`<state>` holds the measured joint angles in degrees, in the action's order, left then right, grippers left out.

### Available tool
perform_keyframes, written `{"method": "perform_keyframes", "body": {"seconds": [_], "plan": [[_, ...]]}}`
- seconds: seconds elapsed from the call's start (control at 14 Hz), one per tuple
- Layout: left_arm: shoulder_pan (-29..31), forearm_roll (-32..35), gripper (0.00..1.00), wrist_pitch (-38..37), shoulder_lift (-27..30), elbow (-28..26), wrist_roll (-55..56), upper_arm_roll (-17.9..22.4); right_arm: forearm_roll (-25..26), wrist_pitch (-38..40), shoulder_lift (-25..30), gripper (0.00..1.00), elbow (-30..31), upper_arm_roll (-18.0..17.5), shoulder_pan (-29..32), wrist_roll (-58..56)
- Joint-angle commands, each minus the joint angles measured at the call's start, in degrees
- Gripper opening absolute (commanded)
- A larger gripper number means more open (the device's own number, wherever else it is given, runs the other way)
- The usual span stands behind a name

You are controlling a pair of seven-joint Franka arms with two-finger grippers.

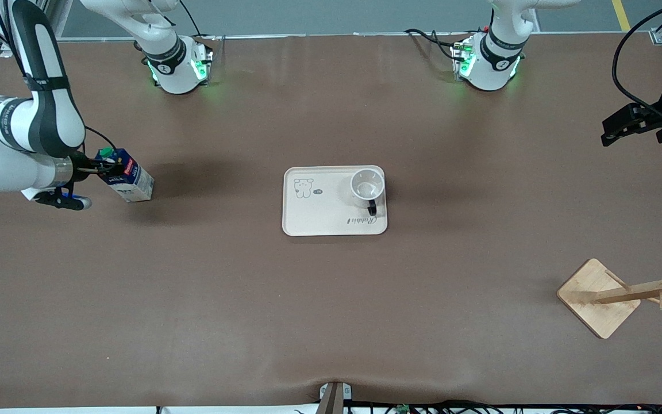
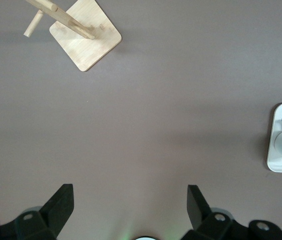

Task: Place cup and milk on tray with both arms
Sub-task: 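Grasp the milk carton with the right gripper and lift it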

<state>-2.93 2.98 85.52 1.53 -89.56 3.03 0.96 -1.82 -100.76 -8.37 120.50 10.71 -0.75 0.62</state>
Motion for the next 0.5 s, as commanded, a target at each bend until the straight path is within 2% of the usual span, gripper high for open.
{"method": "perform_keyframes", "body": {"seconds": [0.0,0.14,0.21,0.43], "plan": [[0.20,-0.69,1.00,0.96,1.72,-1.58,0.14,-0.17,-0.20,8.44,0.98,0.00,-7.78,-0.51,-0.39,2.97],[0.03,-0.78,1.00,0.96,1.54,-1.58,0.14,-0.17,-1.42,13.98,0.72,0.00,-13.24,-0.60,-4.68,7.97],[0.03,-0.78,1.00,0.96,1.54,-1.49,0.14,-0.17,-4.56,16.53,0.63,0.00,-15.44,-0.60,-6.96,11.04],[0.03,-0.87,1.00,1.13,1.54,-1.41,0.14,-0.17,-23.78,17.18,-2.08,0.00,-18.19,-0.51,-13.72,16.85]]}}
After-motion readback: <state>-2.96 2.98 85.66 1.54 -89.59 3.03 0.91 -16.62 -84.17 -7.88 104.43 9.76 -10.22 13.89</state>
